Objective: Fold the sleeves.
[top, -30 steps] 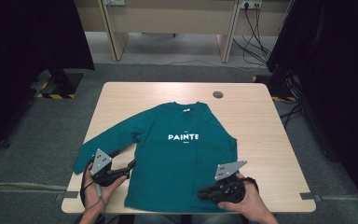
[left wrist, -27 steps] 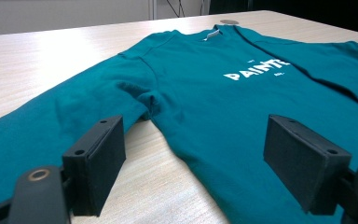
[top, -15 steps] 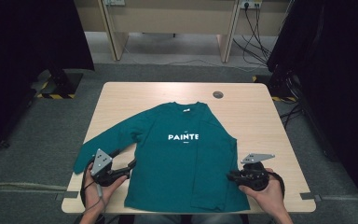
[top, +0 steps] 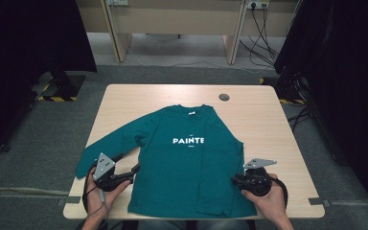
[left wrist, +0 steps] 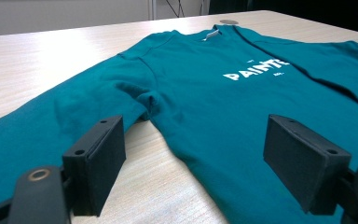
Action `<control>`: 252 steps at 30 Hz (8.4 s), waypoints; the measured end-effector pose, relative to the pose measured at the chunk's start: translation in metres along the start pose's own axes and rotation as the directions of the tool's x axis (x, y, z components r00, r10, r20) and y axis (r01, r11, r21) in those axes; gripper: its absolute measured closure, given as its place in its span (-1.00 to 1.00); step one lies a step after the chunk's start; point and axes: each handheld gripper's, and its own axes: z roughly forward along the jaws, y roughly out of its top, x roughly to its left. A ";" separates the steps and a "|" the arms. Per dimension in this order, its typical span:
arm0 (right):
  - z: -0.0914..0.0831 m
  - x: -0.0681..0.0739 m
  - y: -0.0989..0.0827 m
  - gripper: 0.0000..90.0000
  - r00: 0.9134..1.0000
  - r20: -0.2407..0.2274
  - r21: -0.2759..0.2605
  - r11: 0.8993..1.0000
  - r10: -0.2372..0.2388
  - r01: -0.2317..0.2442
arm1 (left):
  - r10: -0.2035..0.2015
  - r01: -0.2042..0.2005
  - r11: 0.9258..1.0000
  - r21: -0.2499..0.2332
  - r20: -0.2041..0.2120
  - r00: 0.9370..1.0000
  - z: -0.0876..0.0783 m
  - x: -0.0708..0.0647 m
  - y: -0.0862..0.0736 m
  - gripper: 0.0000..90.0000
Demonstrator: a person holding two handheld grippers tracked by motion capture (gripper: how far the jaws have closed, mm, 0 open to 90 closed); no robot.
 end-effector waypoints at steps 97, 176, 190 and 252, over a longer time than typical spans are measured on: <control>-0.029 -0.076 -0.042 -0.36 0.929 0.236 -0.370 0.910 0.286 -0.186 | 0.007 -0.007 1.000 0.000 0.008 1.000 0.000 -0.001 0.000 -0.53; -0.028 -0.080 -0.041 -0.36 0.936 0.201 -0.369 0.907 0.289 -0.201 | 0.093 -0.102 0.973 0.207 0.052 0.994 0.095 0.054 0.085 0.92; -0.028 -0.079 -0.041 -0.36 0.937 0.201 -0.369 0.908 0.284 -0.196 | 0.186 -0.215 0.952 0.216 0.145 0.972 0.106 0.011 0.091 0.91; -0.028 -0.079 -0.041 -0.36 0.939 0.192 -0.371 0.907 0.286 -0.200 | 0.290 -0.378 0.881 0.286 0.305 0.907 0.124 -0.048 0.075 0.91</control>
